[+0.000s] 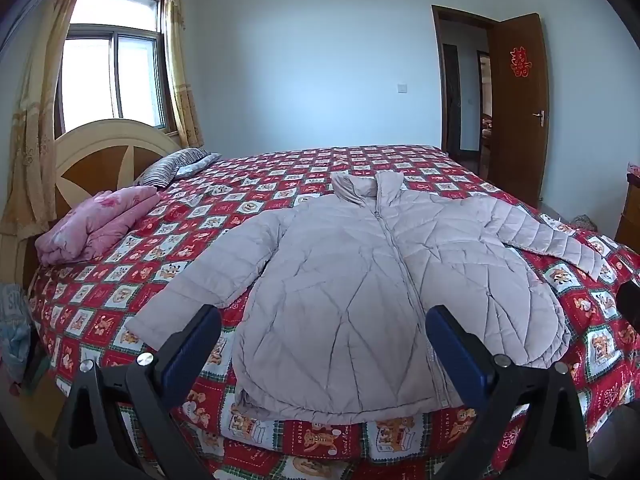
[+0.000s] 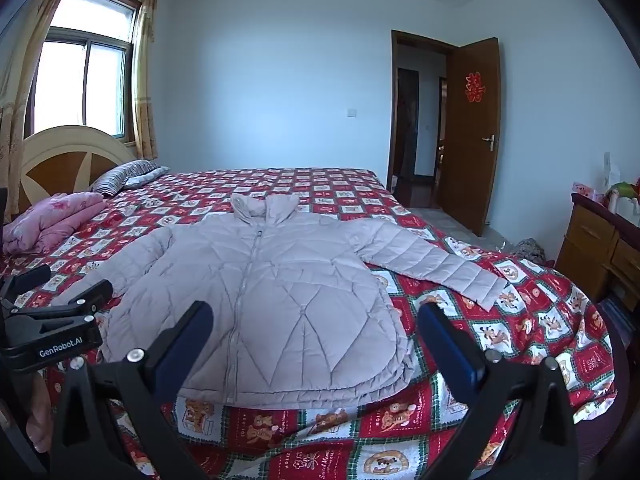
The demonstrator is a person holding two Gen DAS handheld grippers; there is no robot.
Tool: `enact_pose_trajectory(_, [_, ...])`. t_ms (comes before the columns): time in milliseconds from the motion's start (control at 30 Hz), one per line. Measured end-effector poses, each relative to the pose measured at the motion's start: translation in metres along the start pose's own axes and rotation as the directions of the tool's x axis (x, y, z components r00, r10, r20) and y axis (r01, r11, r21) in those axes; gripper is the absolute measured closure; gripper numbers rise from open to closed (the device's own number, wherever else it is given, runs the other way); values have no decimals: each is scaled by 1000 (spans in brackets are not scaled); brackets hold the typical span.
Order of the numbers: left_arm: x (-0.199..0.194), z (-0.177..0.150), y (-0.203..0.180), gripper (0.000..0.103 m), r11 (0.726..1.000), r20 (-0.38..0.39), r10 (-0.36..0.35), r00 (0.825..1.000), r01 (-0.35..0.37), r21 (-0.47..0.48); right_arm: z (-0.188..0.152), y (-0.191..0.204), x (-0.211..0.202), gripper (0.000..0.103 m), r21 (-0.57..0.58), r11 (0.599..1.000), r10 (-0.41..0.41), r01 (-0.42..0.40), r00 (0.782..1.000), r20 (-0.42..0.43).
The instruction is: Fold large clothes
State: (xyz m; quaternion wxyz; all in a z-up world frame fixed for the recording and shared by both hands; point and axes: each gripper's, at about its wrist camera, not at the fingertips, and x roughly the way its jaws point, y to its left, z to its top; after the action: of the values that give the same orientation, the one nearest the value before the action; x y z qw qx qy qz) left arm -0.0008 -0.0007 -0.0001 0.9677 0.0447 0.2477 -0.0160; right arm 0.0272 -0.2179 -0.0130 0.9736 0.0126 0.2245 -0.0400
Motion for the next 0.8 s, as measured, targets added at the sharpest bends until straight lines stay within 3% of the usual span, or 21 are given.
enact_pose_trajectory(500, [-5, -2, -19, 1, 999, 11, 9, 1000, -9, 32, 0, -1, 2, 0, 12, 1000, 9, -9, 1000, -3])
enact_pose_trajectory(567, [-3, 1, -2, 1, 1000, 7, 3, 1000, -3, 9, -2, 1, 2, 0, 13, 1000, 10, -10, 1000, -3])
enact_pose_trajectory(800, [-3, 2, -1, 1, 1000, 10, 4, 1000, -4, 8, -2, 1, 2, 0, 15, 1000, 12, -12, 1000, -3])
